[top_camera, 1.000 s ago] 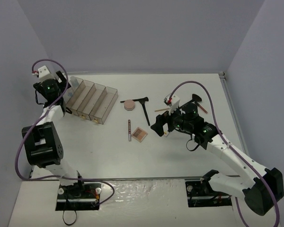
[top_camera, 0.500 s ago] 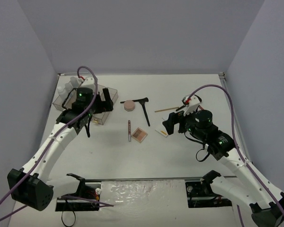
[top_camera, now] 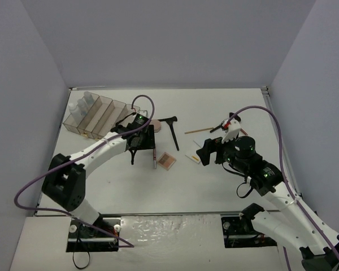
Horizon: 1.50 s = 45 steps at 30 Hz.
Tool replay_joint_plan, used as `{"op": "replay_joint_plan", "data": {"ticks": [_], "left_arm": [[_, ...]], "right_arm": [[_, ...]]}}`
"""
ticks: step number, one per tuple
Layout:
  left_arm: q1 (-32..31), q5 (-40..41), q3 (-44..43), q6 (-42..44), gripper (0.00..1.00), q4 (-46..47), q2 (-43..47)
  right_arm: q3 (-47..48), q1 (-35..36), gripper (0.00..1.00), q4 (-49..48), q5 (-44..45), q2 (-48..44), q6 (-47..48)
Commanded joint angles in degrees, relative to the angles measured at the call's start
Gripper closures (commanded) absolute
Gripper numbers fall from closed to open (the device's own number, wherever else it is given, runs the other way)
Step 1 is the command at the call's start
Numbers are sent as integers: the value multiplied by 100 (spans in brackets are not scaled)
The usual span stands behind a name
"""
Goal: Organize the makeup
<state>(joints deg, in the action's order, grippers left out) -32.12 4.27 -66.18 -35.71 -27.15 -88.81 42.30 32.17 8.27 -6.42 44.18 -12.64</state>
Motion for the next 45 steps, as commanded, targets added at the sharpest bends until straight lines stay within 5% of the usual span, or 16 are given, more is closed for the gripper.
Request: {"op": "replay_joint_plan", "data": {"ticks": [1, 20, 29, 32, 39, 45], "left_arm": [[-69, -123, -546, -329, 48, 269, -632], [-154, 15, -879, -514, 61, 419, -1730], [-212, 233, -945, -352, 97, 106, -1772], [-216, 336, -958, -185, 100, -51, -1521], [107, 764, -1857, 1532, 100, -879, -465], [1401, 700, -2769, 3532, 100, -1052, -479]], "right_arm": [[0, -35, 0, -231, 44, -140, -41], [-152, -27, 0, -238, 0, -103, 121], [-169, -29, 0, -244, -1, -184, 137], [-169, -35, 0, -238, 1, -190, 147], [-143, -32, 0, -229, -13, -230, 184], [-125, -29, 0, -244, -34, -246, 212]]}}
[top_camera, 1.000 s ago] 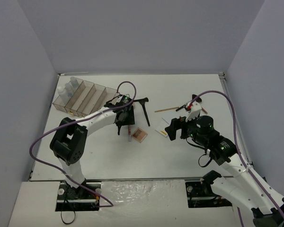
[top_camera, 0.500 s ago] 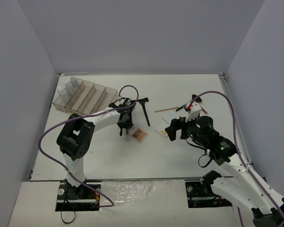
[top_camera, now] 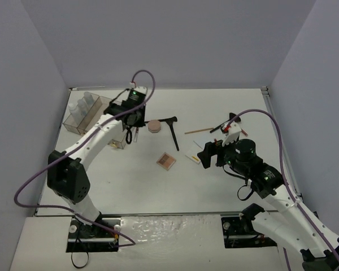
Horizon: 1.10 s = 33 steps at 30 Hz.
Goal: Organize the makeup
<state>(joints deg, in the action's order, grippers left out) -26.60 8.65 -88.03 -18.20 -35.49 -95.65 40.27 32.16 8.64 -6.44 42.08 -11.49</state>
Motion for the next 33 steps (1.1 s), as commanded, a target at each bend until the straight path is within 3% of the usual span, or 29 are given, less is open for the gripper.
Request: {"op": "replay_joint_plan", "data": {"ticks": [1, 9, 18, 20, 23, 28, 33], "left_arm": [[1054, 283, -711, 2104, 100, -150, 121], [2329, -391, -1889, 3068, 100, 81, -1112], [2887, -603, -2499, 3366, 96, 428, -2296], [2935, -576, -2517, 3342, 73, 486, -2391], [2983, -583, -2518, 3168, 54, 582, -2423], [2895, -751, -2384, 2696, 32, 689, -1913], [2327, -768, -1758, 2066, 26, 774, -689]], "right_arm": [[77, -35, 0, -275, -33, -24, 104], [66, -35, 0, -282, -143, 68, 66], [77, -34, 0, -275, -208, 195, -89], [95, -35, 0, -274, -189, 223, -137], [106, -35, 0, -266, -126, 270, -231], [183, -35, 0, -239, 115, 547, -473], [336, -282, 5, -97, 364, 1177, -757]]}}
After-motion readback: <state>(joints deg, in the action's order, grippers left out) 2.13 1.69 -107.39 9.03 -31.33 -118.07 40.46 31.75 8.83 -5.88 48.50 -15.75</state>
